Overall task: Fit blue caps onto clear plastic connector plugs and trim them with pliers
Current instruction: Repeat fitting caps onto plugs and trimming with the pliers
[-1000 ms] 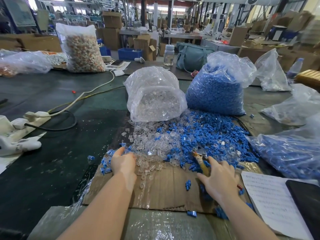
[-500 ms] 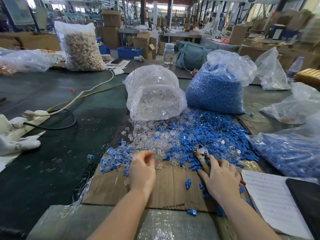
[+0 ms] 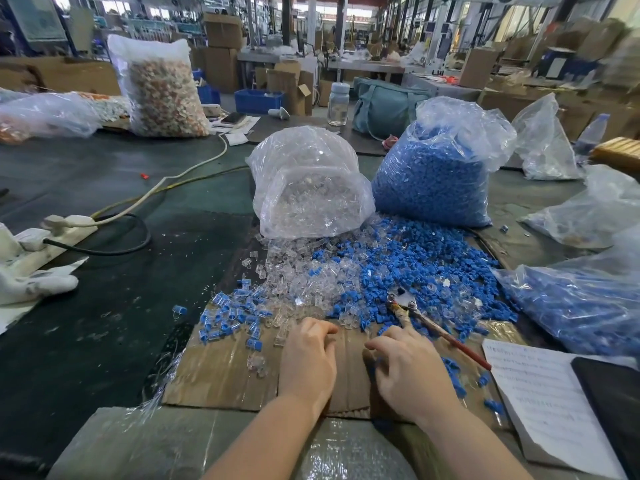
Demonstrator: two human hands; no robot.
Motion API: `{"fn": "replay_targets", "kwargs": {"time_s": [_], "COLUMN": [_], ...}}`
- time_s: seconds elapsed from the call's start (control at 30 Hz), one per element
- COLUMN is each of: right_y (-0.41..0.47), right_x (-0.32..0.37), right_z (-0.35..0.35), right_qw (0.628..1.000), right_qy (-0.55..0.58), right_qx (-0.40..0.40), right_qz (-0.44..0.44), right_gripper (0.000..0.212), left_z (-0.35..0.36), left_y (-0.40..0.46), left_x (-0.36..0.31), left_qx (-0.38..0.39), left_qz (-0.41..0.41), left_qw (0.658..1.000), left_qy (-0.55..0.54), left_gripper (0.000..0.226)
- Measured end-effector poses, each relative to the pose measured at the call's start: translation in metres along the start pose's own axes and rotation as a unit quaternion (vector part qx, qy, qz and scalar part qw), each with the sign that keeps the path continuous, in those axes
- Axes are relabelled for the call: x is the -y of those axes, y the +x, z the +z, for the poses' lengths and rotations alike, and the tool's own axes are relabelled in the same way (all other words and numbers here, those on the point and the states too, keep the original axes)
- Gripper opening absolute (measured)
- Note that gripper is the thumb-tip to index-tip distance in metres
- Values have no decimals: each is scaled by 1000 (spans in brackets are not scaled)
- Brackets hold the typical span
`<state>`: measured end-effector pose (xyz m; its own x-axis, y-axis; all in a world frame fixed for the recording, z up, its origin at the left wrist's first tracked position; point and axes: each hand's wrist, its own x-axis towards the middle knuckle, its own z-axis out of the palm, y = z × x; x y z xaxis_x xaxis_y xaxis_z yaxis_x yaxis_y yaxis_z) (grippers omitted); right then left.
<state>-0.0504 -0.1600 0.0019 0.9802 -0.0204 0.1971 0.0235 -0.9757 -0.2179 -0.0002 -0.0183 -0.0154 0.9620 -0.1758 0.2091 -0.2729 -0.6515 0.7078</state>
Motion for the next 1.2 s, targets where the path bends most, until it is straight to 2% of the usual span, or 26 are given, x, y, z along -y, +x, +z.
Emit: {"fn": "replay_targets", "kwargs": {"time_s": [0.1,0.37,0.53,0.77,0.9,1.03,1.1,1.2], "right_y": [-2,5,12,14,11,10,11,11], "right_x": [1,4,13,13,12,9,7,6], "right_z": [4,12,10,11,10,8,7,6], "right_qw": [1000,999,986,976,971,965,963,957], "right_qy": [17,34,129,148,158,168,173,190], "right_qx": [21,-10,-46,-66,-81,-89,-88,-89], "right_qz": [-13,39,99,148,162,181,189,201], "right_gripper": [28,16,7,20,21,19,14,10], "left_z": [-6,-7,-4,3,10,17,21,23], "left_y": [8,12,5,7,16,24,26,25], "left_x": [5,6,-4,-12,-20,-27,-27,-22], "left_qx": [-11,-8,-17,22,73,143,160,150], "left_qz": [-24,-46,5,34,83,159,178,166], "left_qw": [999,999,999,998,994,972,964,968], "left_qy": [20,12,-34,-44,2,93,117,110], "left_gripper": [27,28,20,22,35,52,48,32]}}
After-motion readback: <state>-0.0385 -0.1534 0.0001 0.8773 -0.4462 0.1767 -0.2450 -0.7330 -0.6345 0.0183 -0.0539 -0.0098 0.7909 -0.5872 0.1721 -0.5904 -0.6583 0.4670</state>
